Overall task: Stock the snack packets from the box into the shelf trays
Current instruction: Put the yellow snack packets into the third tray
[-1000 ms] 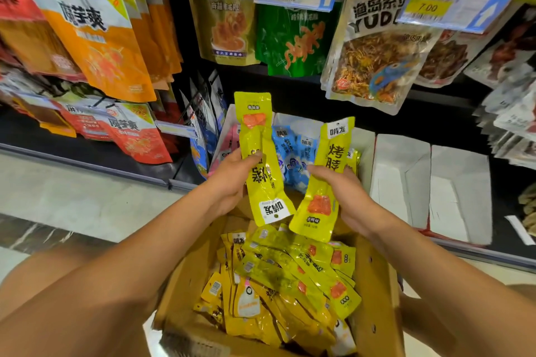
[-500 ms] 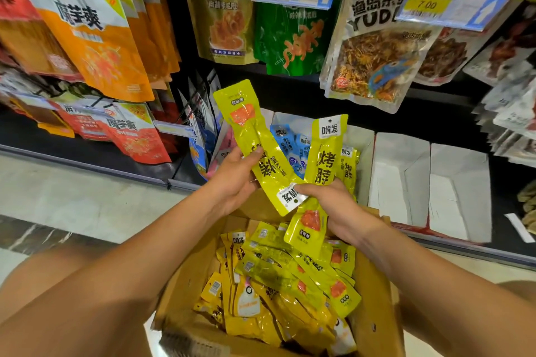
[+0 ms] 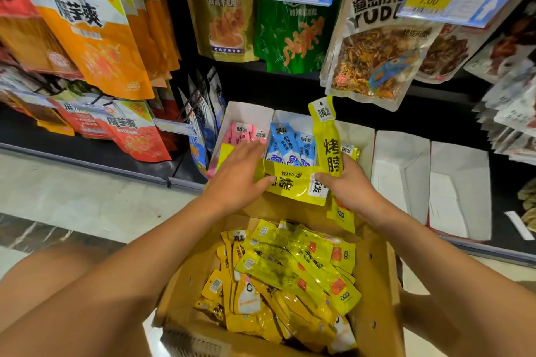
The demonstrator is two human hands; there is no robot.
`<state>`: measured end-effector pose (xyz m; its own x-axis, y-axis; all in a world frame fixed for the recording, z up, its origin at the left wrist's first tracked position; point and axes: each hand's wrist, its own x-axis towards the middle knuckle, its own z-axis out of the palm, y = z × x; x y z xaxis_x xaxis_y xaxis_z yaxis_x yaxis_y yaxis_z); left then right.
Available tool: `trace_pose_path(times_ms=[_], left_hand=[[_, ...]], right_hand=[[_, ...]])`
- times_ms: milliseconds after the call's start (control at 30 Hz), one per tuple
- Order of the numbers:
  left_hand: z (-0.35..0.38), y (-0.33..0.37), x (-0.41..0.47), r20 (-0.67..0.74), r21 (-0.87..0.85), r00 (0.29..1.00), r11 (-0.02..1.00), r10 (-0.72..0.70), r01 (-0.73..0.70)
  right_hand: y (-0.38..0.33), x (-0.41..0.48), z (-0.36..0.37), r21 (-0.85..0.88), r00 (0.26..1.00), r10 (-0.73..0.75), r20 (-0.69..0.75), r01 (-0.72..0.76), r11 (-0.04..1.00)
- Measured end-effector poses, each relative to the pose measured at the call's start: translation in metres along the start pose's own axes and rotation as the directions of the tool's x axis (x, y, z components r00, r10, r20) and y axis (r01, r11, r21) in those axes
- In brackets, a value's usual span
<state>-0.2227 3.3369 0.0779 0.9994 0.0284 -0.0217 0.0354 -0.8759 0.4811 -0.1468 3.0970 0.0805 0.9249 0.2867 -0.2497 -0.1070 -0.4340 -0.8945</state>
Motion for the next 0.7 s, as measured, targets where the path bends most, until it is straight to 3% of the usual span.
trace_pose_path(times_ms=[67, 133, 300, 433, 700], left_hand=[[0.002, 0.003, -0.002, 0.098, 0.104, 0.993, 0.992, 0.062, -0.073], [0.003, 0.004, -0.004, 0.226, 0.089, 0.973, 0.994, 0.045, -0.067], [0.005, 0.003, -0.004, 0.401, -0.169, 0.916, 0.979, -0.034, 0.11], [0.006, 0.001, -0.004, 0.527, -0.354, 0.85, 0.914, 0.018, 0.2], [0.013, -0.001, -0.002, 0.522, -0.388, 0.85, 0.908, 0.074, 0.159]], right_hand=[[-0.005, -0.003, -0.001, 0.012, 1.0, -0.021, 0.012, 0.021, 1.0], [-0.008, -0.004, -0.003, 0.025, 0.999, -0.035, 0.027, 0.034, 0.999], [-0.01, -0.004, -0.009, 0.016, 0.997, -0.037, 0.072, 0.036, 0.999], [-0.009, -0.005, -0.011, 0.001, 0.995, -0.037, 0.093, 0.037, 0.999], [-0.011, -0.004, -0.014, 0.059, 0.997, -0.062, 0.049, 0.059, 0.996]])
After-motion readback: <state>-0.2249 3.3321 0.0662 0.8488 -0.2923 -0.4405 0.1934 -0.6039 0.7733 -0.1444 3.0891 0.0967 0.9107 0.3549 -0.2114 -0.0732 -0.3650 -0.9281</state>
